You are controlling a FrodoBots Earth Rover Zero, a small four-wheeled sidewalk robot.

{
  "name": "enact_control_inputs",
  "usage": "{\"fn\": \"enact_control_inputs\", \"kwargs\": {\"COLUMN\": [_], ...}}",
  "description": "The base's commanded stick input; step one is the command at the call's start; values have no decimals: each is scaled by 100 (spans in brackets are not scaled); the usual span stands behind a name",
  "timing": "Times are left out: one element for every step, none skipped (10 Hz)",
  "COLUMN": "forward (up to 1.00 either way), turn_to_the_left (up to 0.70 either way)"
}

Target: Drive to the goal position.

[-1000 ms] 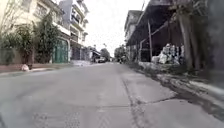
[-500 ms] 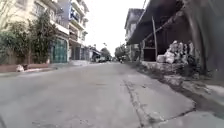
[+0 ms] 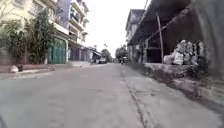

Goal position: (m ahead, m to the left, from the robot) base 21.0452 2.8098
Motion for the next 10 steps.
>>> {"fn": "enact_control_inputs", "kwargs": {"forward": [100, 100, 100, 100, 100, 100, 100, 100, 100, 100], "turn_to_the_left": [0, -30, -40, -12, 17, 2, 0, 0, 0, 0]}}
